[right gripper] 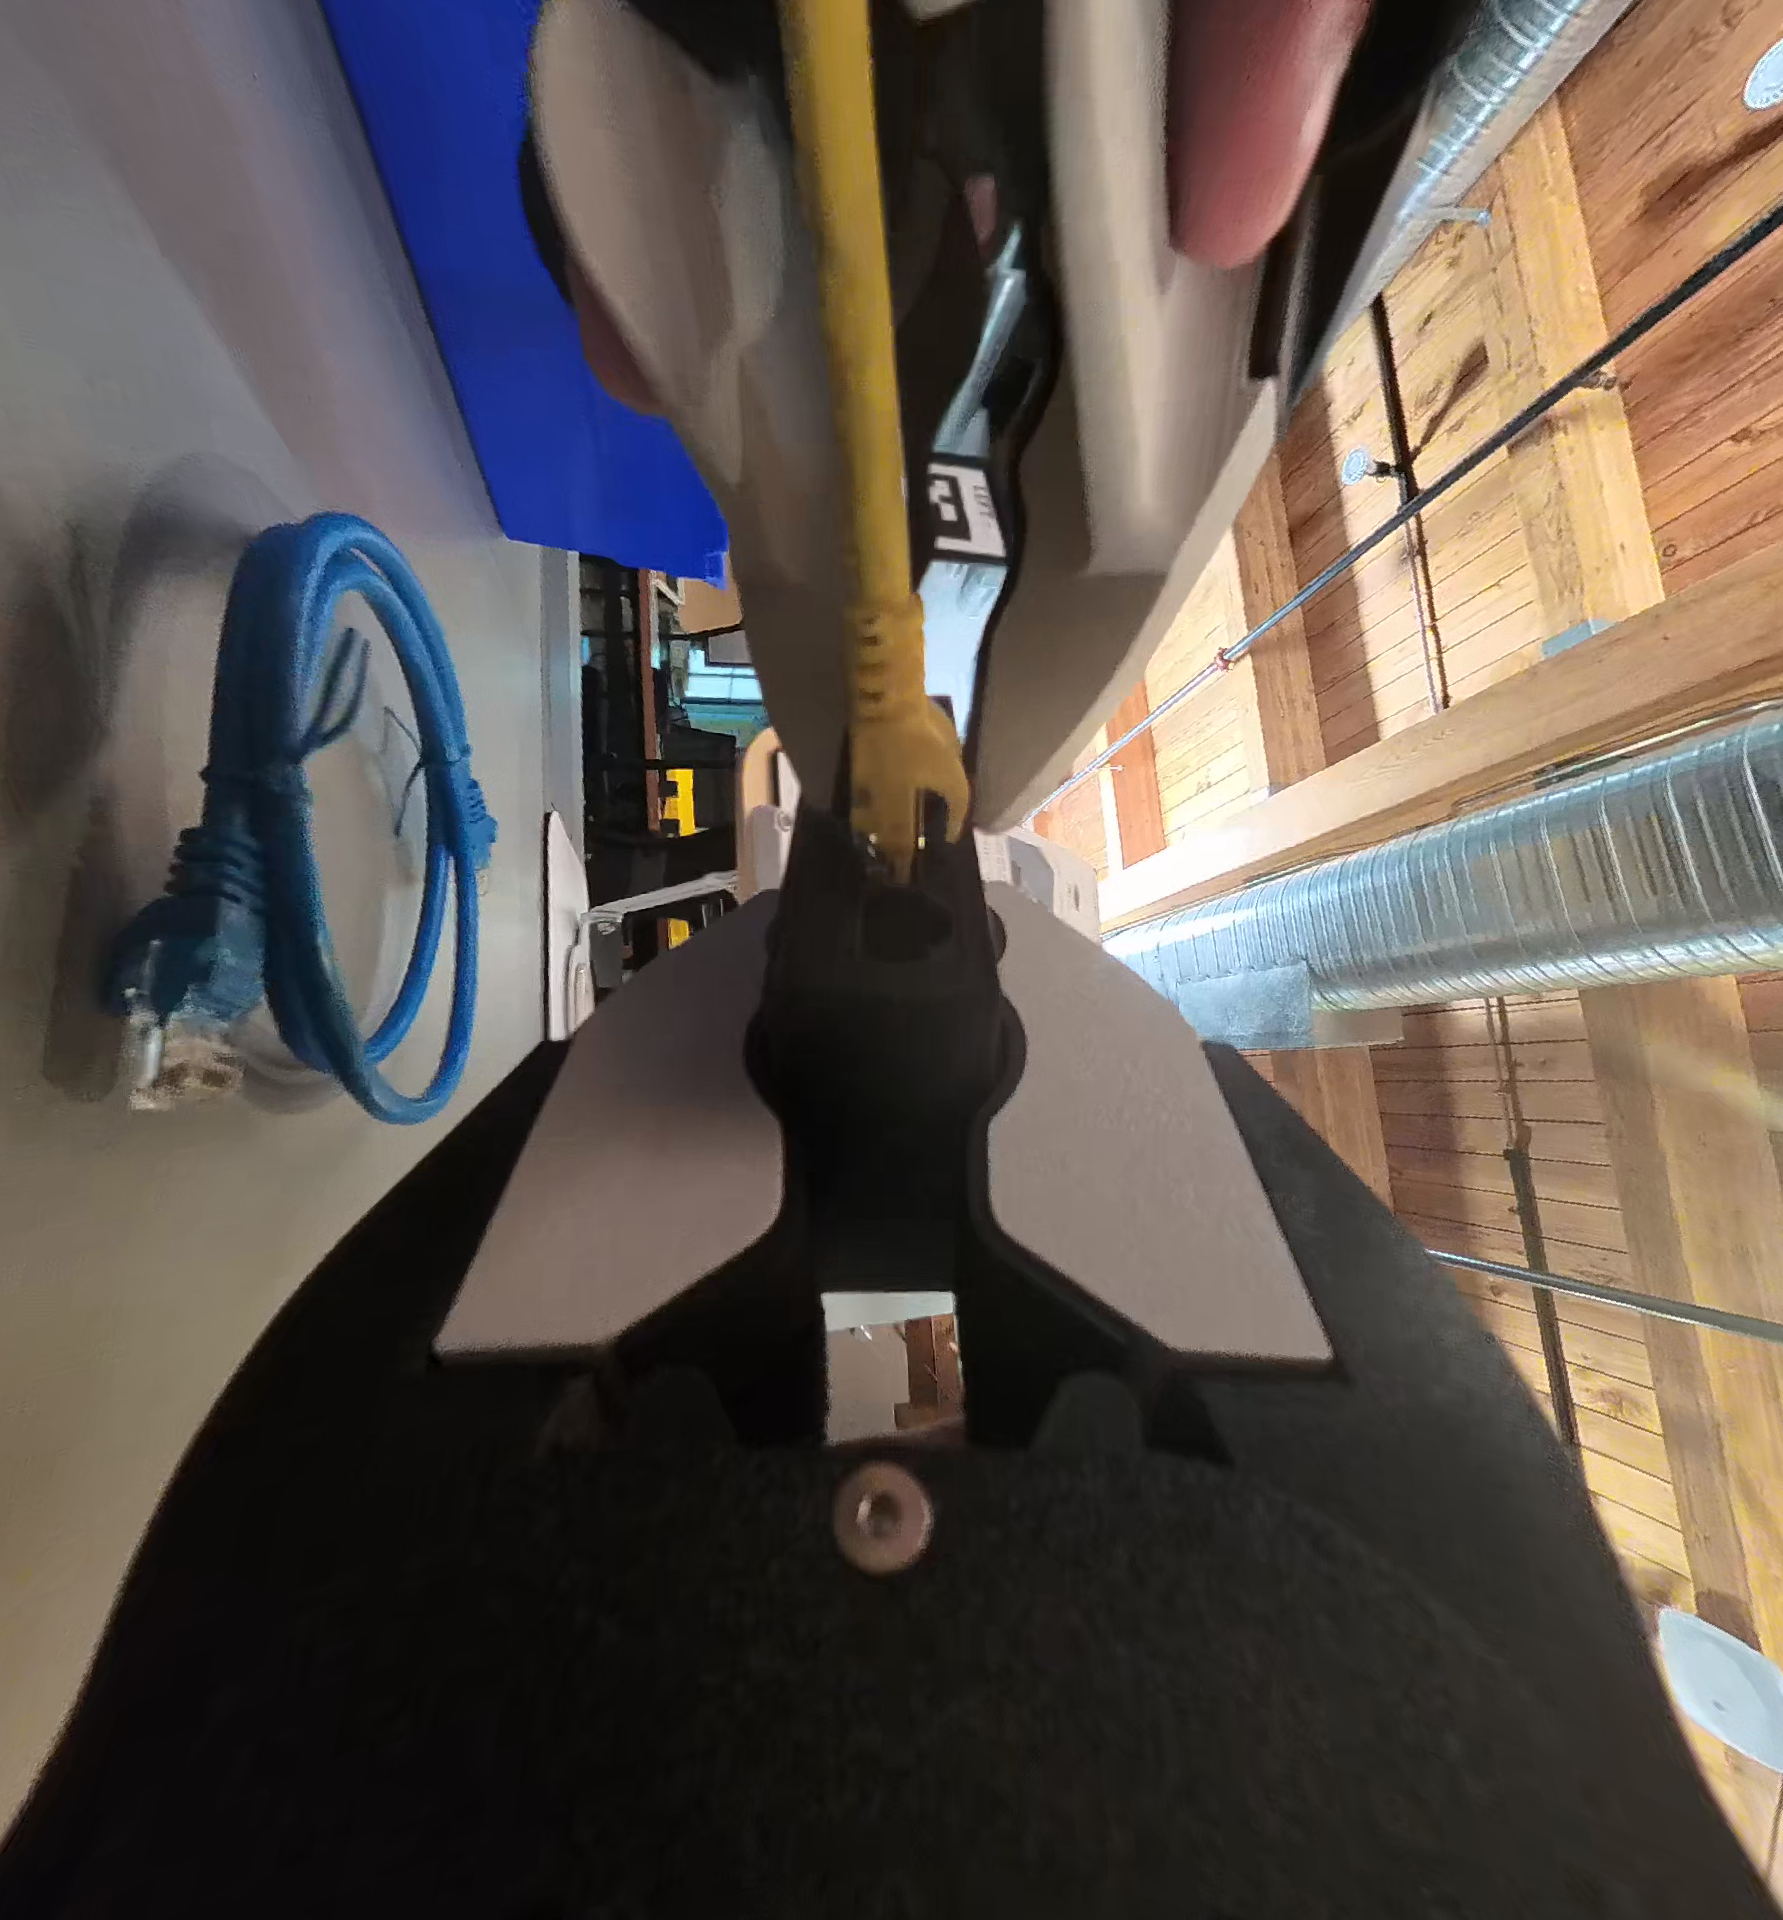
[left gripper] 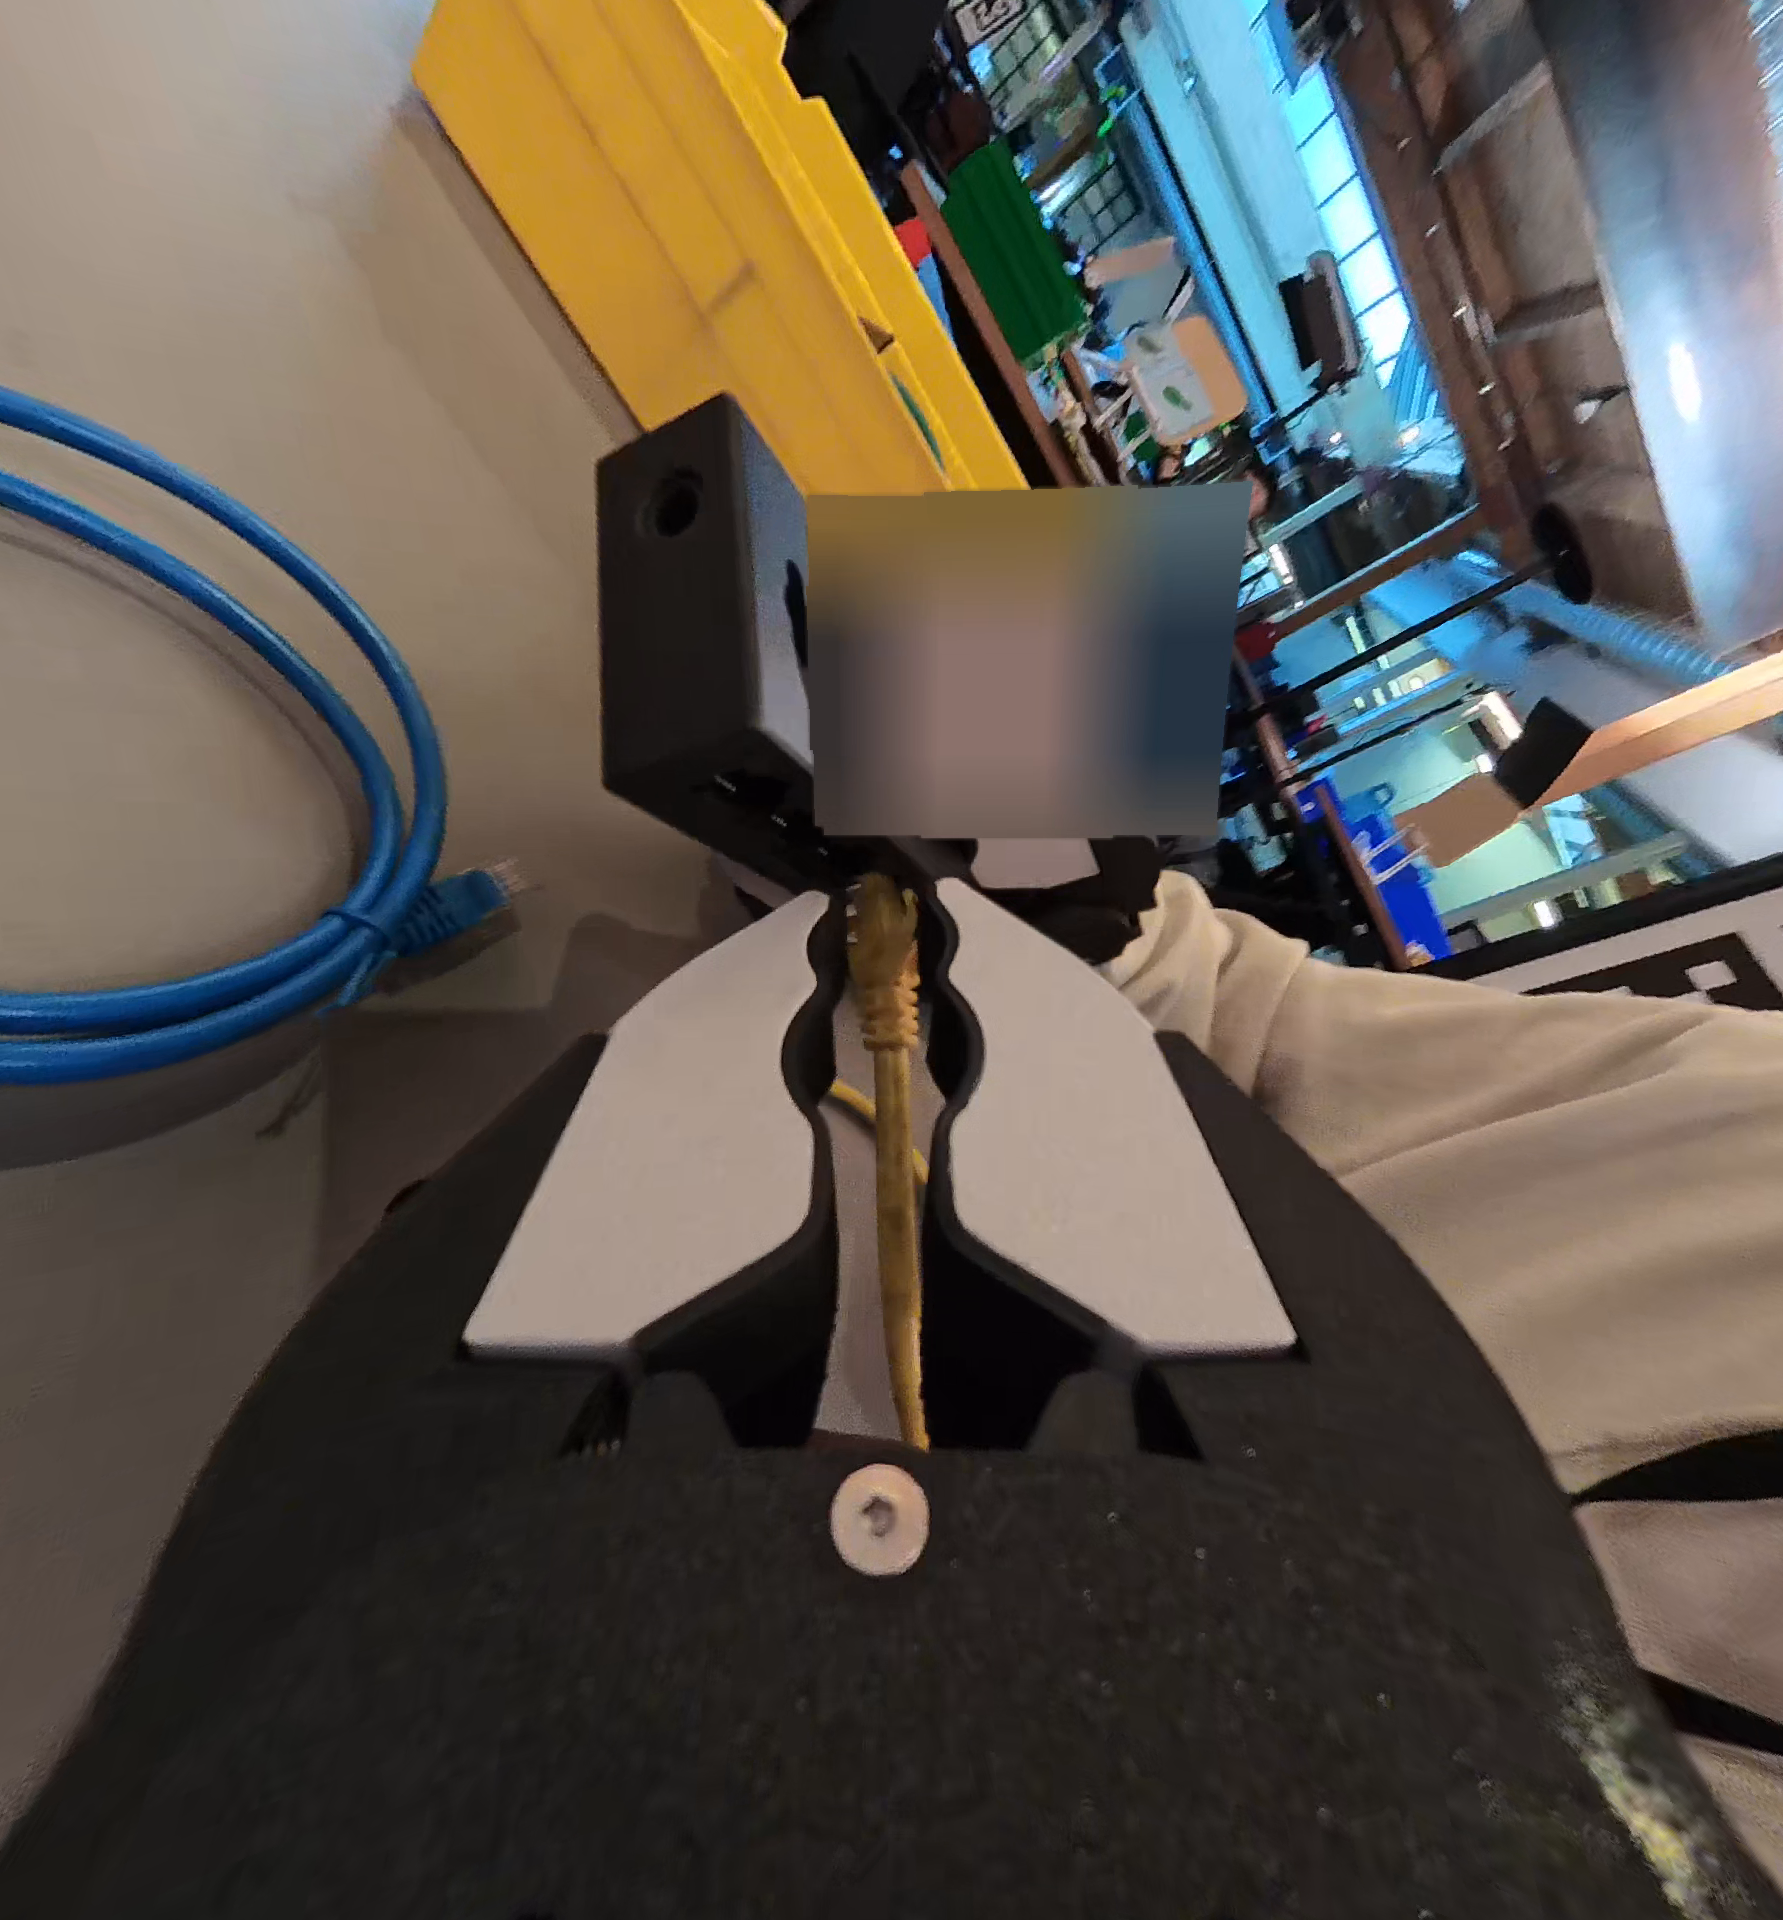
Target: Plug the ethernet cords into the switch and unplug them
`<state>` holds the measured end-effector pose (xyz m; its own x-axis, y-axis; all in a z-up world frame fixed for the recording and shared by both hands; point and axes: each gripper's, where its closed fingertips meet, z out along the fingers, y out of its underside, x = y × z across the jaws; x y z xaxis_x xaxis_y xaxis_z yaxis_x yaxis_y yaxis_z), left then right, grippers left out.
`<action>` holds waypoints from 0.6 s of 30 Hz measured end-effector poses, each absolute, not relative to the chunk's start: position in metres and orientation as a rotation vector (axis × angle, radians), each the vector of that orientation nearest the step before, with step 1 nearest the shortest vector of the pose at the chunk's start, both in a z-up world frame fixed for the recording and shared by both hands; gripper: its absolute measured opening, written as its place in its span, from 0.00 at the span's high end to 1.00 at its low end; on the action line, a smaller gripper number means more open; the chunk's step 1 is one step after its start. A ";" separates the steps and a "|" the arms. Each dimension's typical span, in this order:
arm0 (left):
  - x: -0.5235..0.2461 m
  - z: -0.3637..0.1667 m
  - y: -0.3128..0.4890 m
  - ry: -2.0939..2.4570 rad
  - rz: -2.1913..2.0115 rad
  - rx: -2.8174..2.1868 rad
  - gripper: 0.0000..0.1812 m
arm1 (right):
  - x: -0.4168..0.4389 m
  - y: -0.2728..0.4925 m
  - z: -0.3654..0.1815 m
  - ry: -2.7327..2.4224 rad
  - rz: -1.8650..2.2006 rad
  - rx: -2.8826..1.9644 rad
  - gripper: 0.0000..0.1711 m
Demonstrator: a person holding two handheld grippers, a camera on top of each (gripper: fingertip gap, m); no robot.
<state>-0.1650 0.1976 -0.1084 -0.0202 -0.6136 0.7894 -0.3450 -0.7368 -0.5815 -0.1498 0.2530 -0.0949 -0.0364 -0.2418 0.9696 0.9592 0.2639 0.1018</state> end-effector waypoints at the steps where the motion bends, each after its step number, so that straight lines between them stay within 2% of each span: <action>1: -0.166 -0.111 0.199 1.037 -1.813 -2.031 0.93 | -0.150 0.254 -0.098 -1.207 -1.161 -0.816 0.82; 18: -0.165 -0.116 0.207 1.102 -1.605 -2.001 0.94 | -0.147 0.262 -0.106 -1.201 -1.138 -0.917 0.82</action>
